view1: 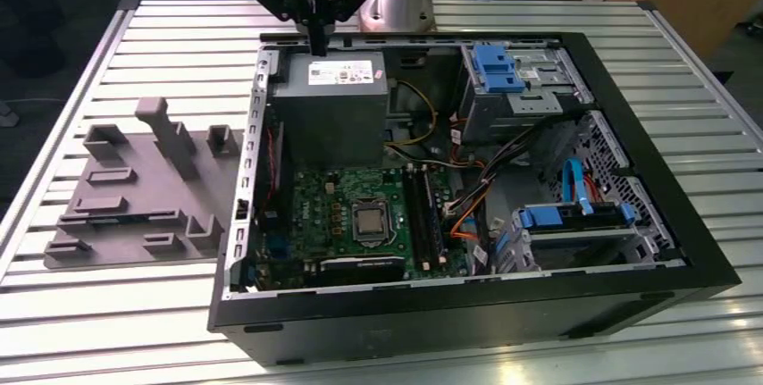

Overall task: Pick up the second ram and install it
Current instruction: 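Reach for the second ram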

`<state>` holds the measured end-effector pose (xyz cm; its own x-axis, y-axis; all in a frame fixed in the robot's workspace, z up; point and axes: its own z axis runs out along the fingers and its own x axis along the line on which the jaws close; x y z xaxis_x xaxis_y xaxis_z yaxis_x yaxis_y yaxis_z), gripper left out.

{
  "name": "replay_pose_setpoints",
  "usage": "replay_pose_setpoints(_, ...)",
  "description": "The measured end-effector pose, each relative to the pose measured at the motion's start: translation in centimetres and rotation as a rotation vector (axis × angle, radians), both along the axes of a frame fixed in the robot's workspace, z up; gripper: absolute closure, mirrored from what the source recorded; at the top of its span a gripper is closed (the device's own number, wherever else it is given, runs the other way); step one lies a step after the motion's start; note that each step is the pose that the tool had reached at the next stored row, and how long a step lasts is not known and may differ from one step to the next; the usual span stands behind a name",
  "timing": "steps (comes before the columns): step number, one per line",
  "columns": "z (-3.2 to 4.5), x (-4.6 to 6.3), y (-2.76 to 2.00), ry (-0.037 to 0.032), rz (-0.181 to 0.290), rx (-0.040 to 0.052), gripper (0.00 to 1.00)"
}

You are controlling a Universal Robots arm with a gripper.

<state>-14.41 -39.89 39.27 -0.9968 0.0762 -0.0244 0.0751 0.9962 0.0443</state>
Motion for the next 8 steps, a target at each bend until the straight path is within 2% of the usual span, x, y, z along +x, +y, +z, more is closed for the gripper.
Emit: replay_pose_setpoints(8, -0.02, -0.32, 0.0, 0.0, 0.0, 0.0001, 0.89)
